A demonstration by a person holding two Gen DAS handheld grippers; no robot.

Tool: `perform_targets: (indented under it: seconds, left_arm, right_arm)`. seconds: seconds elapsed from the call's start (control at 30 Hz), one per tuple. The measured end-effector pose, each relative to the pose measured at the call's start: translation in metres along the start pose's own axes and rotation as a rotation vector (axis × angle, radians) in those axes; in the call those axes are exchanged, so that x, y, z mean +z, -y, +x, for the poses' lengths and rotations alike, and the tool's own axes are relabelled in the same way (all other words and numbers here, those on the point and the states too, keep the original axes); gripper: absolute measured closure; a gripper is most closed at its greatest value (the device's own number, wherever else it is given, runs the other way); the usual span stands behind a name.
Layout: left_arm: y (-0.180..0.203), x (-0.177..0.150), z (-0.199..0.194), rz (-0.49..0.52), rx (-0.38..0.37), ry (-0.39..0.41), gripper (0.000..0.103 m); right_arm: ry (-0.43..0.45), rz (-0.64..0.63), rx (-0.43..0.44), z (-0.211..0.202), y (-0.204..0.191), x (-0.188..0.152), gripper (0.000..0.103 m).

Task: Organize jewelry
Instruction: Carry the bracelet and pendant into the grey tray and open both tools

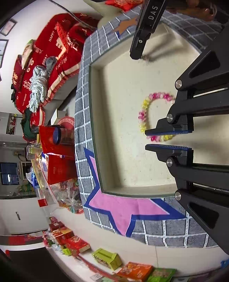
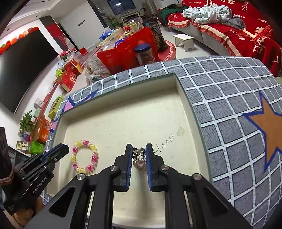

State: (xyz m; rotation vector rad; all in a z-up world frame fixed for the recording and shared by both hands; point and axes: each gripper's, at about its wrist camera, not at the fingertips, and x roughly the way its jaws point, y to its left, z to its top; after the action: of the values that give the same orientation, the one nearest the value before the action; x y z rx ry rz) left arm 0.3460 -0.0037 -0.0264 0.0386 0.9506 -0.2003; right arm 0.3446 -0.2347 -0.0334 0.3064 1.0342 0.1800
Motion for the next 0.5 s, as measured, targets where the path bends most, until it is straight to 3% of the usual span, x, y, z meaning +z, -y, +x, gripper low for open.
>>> perform_targets:
  seconds: [0.23, 0.27, 0.3, 0.37, 0.5]
  left_arm:
    - [0.012, -0.006, 0.008, 0.087, 0.083, -0.004, 0.076]
    - [0.013, -0.008, 0.007, 0.094, 0.093, -0.001, 0.076]
    - [0.014, -0.009, 0.006, 0.097, 0.097, 0.001, 0.076]
    - [0.014, -0.009, 0.003, 0.095, 0.09, 0.004, 0.076]
    - [0.016, -0.011, -0.009, 0.094, 0.085, 0.039, 0.076]
  right_arm:
    - [-0.024, -0.014, -0.027, 0.008, -0.001, -0.006, 0.084]
    - [-0.023, -0.012, -0.027, 0.008, -0.001, -0.006, 0.077]
    - [-0.018, -0.005, -0.017, 0.006, 0.0, -0.006, 0.058]
    - [-0.008, 0.011, 0.0, 0.002, 0.002, -0.006, 0.039]
    - [0.032, 0.017, 0.035, -0.017, -0.001, -0.003, 0.039]
